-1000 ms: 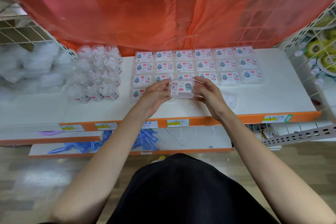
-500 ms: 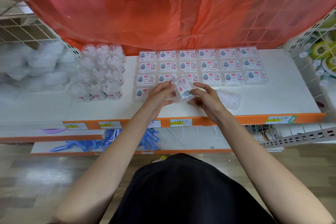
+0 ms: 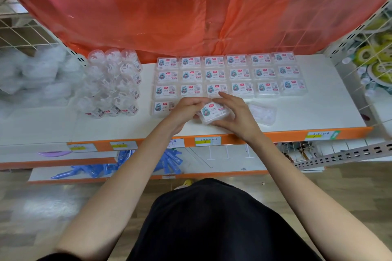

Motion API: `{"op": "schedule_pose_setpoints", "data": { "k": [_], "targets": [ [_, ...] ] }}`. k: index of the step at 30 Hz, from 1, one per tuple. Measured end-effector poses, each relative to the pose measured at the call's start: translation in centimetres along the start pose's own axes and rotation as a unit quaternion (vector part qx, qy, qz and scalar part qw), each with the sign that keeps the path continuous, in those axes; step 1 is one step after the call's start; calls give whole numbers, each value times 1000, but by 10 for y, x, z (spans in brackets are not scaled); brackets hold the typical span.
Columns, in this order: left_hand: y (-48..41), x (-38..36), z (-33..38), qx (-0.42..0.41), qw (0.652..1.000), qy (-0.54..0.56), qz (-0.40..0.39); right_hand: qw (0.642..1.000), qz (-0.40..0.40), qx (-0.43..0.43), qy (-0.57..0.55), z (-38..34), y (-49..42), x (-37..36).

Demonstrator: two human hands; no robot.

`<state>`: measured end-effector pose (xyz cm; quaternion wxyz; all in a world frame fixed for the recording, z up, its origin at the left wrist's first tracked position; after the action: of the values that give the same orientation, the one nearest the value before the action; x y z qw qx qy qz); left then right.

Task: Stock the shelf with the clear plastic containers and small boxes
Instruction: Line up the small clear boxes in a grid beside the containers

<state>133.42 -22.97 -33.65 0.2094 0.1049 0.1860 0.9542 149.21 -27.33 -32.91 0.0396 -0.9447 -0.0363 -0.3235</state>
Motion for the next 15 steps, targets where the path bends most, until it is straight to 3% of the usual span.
{"op": "schedule_pose_setpoints", "data": {
  "k": [2, 5, 8, 11, 15],
  "targets": [
    [0, -1, 2, -12, 1000, -9, -3, 999, 5, 5, 31, -2, -3, 1],
    [4, 8, 9, -98, 988, -93, 79, 995, 64, 0, 77, 1, -2, 10],
    [17, 17, 5, -205, 922, -289, 155, 988, 108, -40, 100, 13, 3, 20],
    [27, 17, -17, -230, 847, -444, 182, 979, 104, -86, 156, 24, 6, 19],
    [27, 7, -43, -214, 809, -525, 153, 971, 74, -94, 207, 25, 8, 5]
  ]
}}
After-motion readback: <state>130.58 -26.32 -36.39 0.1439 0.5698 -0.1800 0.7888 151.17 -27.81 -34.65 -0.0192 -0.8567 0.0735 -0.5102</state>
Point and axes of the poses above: each hand's wrist, its own y-axis away from the middle knuckle, its own x-axis out of the back of the hand, z = x × y, the point moved 7 cm from there along -y, towards the middle knuckle, and after that the axes turned 3 degrees about -x, right-handed, at the moved point
